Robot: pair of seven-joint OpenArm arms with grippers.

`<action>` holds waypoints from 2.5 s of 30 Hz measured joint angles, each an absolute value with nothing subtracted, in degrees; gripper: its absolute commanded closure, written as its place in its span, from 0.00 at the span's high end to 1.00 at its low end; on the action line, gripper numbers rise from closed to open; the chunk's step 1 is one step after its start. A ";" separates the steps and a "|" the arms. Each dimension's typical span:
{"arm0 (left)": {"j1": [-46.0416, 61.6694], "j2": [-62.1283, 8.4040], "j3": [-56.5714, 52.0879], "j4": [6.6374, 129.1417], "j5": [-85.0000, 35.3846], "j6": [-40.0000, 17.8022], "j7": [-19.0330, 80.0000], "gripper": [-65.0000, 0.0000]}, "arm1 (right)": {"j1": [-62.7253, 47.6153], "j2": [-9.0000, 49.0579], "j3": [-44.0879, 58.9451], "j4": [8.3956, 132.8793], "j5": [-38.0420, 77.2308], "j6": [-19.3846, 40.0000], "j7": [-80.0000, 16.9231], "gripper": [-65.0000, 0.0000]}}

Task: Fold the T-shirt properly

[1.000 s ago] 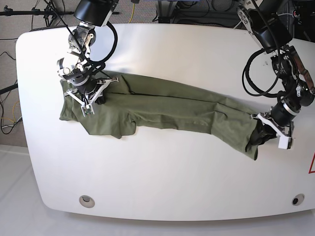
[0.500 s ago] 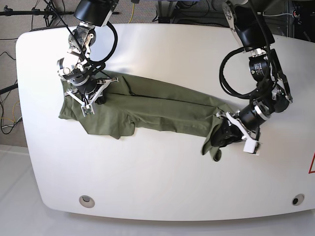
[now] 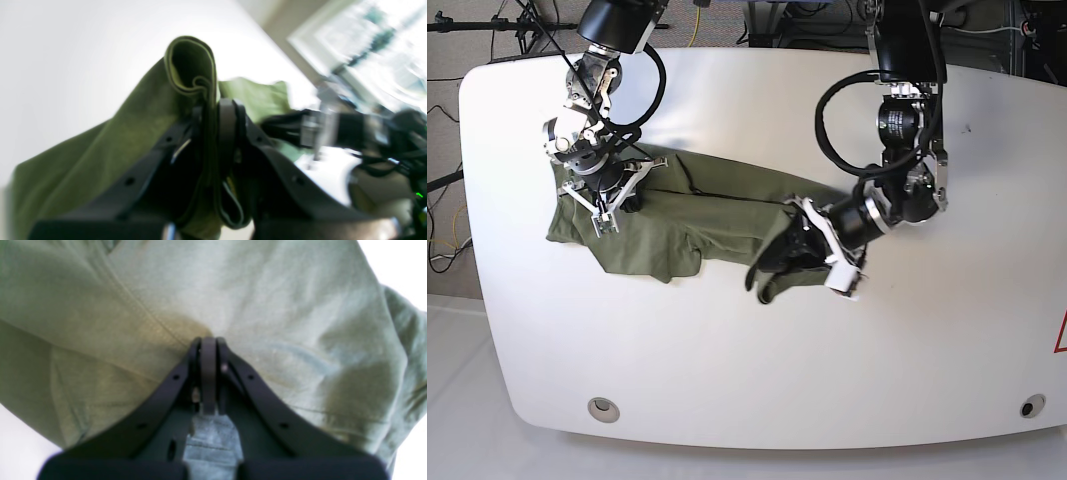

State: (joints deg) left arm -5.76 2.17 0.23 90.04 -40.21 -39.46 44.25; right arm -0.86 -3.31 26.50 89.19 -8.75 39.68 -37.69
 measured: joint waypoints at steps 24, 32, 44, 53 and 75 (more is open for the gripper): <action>-4.12 0.62 6.04 76.01 -40.40 -39.46 36.86 0.49 | -0.86 -3.31 26.50 89.21 -8.78 39.68 -37.71 0.00; -2.81 0.62 5.72 79.59 -41.23 -39.46 31.44 0.83 | -0.89 -3.33 26.50 89.21 -8.75 39.68 -37.69 0.00; -1.74 0.27 6.02 84.58 -40.99 -39.48 31.16 0.83 | -1.39 -3.27 26.35 89.27 -8.71 39.66 -37.26 0.00; -3.49 -5.02 5.93 86.11 -40.58 -39.48 31.09 0.83 | -1.65 -3.18 26.35 89.36 -8.58 39.66 -37.10 0.00; -7.62 -10.24 5.93 62.83 -39.00 -39.79 23.49 0.82 | -2.15 -3.49 26.26 92.64 -9.08 39.77 -39.29 0.00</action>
State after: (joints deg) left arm -7.62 -10.24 5.93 62.83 -39.00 -39.79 23.49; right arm -2.15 -3.49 26.26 92.64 -9.08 39.77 -39.29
